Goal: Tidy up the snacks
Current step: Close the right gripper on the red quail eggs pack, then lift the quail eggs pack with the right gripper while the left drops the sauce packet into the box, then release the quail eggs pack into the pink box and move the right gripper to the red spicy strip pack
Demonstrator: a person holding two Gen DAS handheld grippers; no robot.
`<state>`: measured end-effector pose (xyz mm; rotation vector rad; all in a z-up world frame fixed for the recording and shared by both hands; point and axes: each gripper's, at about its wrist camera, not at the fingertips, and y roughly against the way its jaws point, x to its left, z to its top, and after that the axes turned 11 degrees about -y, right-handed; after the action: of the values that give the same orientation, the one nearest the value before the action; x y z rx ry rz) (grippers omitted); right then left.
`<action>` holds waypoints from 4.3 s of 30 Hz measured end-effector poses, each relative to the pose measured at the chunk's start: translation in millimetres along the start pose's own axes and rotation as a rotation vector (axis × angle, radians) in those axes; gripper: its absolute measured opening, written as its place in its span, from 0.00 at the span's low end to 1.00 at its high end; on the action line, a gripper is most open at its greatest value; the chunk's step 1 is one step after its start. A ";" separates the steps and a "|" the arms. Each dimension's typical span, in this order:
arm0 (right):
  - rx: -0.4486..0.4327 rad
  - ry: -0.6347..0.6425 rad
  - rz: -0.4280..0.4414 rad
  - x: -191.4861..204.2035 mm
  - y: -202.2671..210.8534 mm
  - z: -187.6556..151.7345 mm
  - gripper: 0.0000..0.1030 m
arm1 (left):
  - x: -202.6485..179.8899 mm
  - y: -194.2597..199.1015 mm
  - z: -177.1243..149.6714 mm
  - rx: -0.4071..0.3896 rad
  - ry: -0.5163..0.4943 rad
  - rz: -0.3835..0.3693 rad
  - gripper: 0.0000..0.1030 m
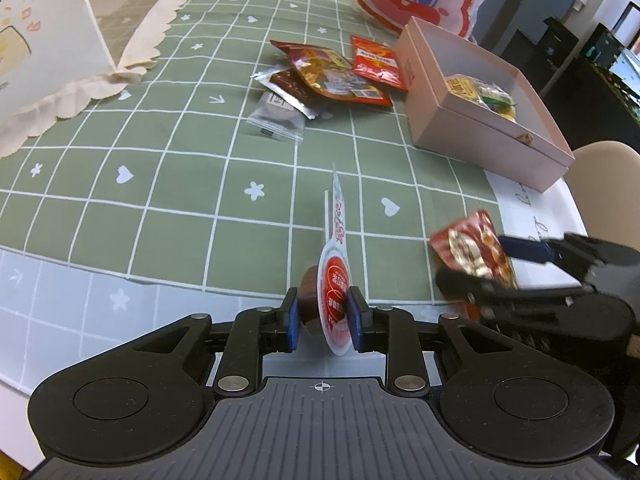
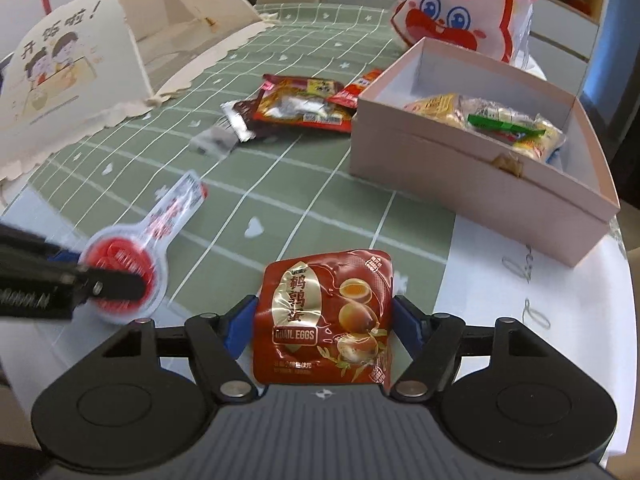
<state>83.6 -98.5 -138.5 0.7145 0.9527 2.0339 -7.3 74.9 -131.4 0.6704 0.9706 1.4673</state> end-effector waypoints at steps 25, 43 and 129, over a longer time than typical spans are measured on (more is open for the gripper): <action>0.056 -0.041 0.016 -28.1 33.6 -22.2 0.78 | -1.4 -0.8 -1.8 -0.008 -0.018 -0.007 0.28; 0.075 -0.198 -0.157 -11.8 6.0 -4.2 0.87 | -5.6 -0.6 0.4 0.010 -0.031 0.012 0.28; 0.079 -0.108 -0.114 65.8 -140.9 215.8 0.73 | 137.7 8.7 49.7 -0.138 0.257 -0.081 0.20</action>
<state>261.9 98.0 -120.2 0.7861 0.9923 1.8484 11.4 219.7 -117.3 0.3435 1.0683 1.5569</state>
